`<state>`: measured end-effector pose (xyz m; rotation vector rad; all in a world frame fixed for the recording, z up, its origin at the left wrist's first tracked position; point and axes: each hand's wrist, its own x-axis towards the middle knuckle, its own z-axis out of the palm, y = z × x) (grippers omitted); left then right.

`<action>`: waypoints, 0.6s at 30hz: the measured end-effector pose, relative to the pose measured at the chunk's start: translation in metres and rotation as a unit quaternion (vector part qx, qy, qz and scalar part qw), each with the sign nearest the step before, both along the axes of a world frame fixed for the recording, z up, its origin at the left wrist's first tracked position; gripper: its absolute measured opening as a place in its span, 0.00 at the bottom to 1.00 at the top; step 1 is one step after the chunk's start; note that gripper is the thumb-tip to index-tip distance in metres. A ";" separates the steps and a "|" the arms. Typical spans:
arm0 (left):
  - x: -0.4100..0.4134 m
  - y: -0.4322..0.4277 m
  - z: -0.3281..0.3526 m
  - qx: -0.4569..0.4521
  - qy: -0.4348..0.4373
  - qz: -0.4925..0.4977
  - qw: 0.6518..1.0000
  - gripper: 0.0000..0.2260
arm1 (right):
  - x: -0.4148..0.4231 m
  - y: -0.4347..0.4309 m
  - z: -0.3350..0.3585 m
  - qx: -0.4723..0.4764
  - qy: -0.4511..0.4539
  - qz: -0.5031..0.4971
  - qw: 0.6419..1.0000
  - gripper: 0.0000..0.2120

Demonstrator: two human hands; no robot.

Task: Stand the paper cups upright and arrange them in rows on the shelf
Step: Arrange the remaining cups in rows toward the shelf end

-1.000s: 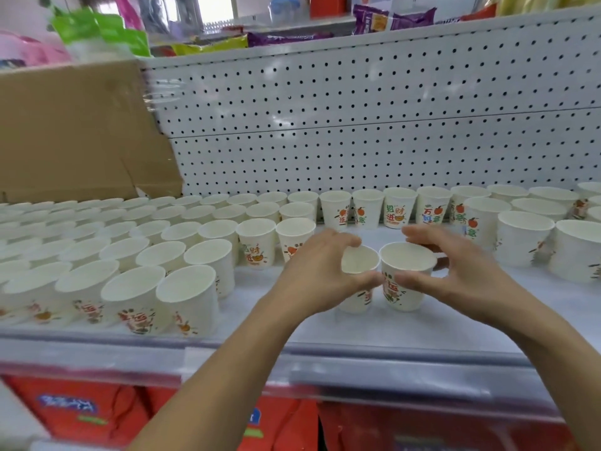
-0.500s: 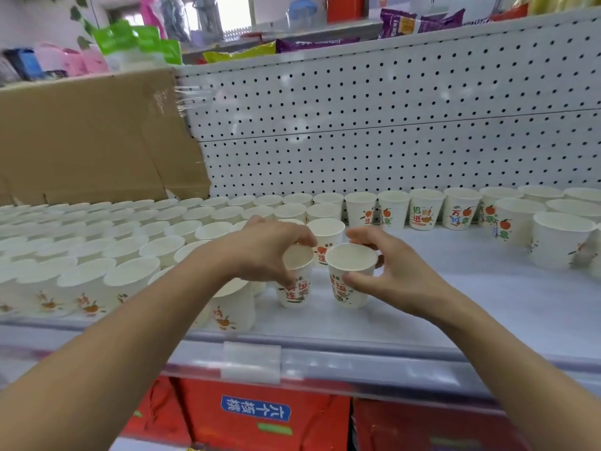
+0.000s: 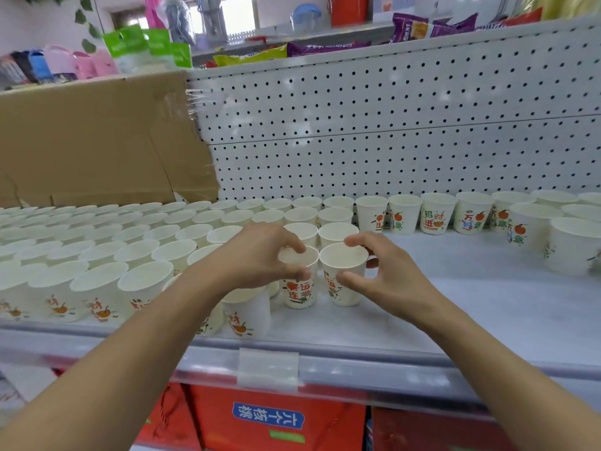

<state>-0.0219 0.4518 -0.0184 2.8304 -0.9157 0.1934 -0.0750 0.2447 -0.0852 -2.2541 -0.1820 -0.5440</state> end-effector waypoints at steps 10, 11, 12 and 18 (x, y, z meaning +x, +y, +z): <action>0.008 0.010 -0.010 -0.033 0.002 -0.028 0.999 0.16 | 0.002 0.004 -0.001 -0.010 0.008 0.008 1.000 0.20; 0.008 0.011 -0.010 -0.037 0.003 -0.033 0.999 0.15 | 0.003 0.005 0.000 -0.013 0.001 0.012 1.000 0.16; 0.007 0.011 -0.009 -0.042 0.004 -0.038 0.998 0.13 | 0.004 0.005 0.001 -0.018 -0.002 0.014 1.000 0.11; 0.008 0.012 -0.010 -0.037 0.005 -0.037 0.999 0.06 | 0.003 -0.002 0.012 -0.047 0.035 0.029 0.998 0.06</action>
